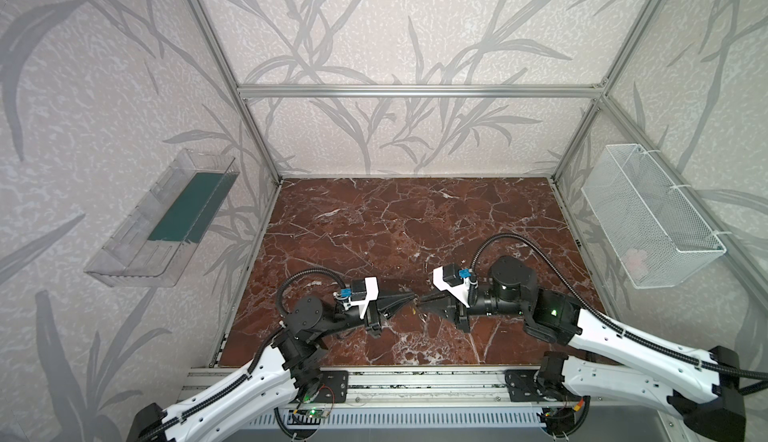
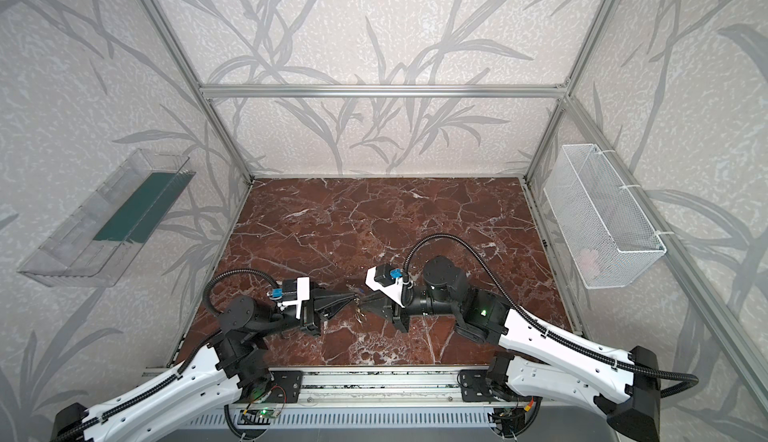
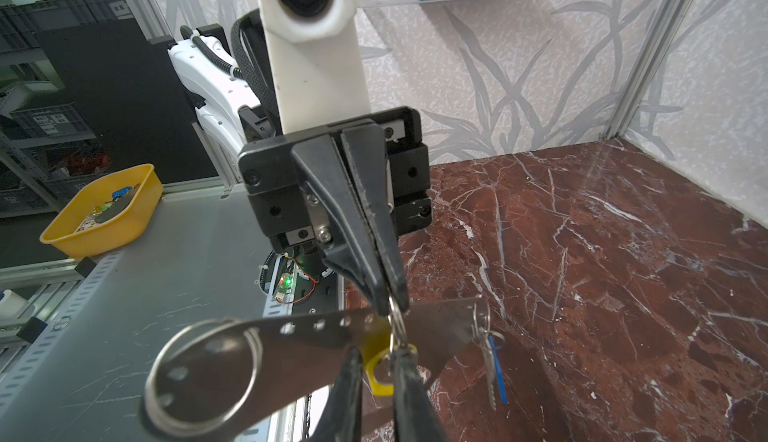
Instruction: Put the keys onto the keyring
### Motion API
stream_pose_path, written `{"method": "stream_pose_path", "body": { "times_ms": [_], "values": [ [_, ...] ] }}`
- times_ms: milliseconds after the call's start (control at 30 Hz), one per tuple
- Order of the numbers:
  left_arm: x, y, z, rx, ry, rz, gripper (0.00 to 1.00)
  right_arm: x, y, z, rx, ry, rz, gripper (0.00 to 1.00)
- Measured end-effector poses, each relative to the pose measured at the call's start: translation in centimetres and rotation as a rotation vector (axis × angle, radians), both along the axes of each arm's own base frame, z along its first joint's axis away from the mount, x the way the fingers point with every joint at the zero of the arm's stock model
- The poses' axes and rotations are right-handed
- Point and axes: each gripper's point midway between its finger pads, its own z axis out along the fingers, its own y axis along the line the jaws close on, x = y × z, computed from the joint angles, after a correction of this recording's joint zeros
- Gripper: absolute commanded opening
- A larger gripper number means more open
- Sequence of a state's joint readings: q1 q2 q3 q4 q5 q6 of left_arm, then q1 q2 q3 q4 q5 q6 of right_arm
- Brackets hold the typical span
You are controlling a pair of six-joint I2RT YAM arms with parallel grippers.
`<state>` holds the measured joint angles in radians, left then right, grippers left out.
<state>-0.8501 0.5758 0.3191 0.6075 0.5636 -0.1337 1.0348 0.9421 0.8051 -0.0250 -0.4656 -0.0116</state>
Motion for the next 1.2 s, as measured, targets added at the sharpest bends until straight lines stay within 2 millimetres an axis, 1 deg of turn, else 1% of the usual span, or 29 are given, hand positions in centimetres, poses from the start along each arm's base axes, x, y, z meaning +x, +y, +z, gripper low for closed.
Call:
{"method": "stream_pose_path", "body": {
  "times_ms": [200,433,667,800,1033,1133,1200],
  "values": [
    [-0.10,0.02,0.16,-0.005,-0.005,-0.004,0.00,0.08,0.06,0.12,0.006,0.000,-0.003,0.12],
    [-0.16,-0.03,0.29,-0.010,-0.010,-0.010,0.00,0.27,0.22,0.14,0.008,-0.003,-0.009,0.12],
    [-0.13,-0.57,-0.18,0.002,0.013,-0.036,0.00,0.71,0.48,0.00,0.008,-0.001,-0.024,0.17],
    [-0.12,-0.69,-0.14,-0.001,0.013,-0.041,0.00,0.94,0.46,0.02,0.009,-0.003,-0.036,0.16],
    [-0.14,-0.66,0.04,-0.007,0.008,-0.041,0.00,0.85,0.50,0.16,0.015,-0.001,-0.031,0.03],
    [-0.15,-0.66,0.07,-0.008,0.007,-0.041,0.00,0.73,0.52,0.19,0.016,0.003,-0.024,0.00],
    [-0.15,-0.64,0.13,-0.011,0.006,-0.041,0.00,0.71,0.52,0.20,0.017,0.003,-0.023,0.00]
  ]
}}
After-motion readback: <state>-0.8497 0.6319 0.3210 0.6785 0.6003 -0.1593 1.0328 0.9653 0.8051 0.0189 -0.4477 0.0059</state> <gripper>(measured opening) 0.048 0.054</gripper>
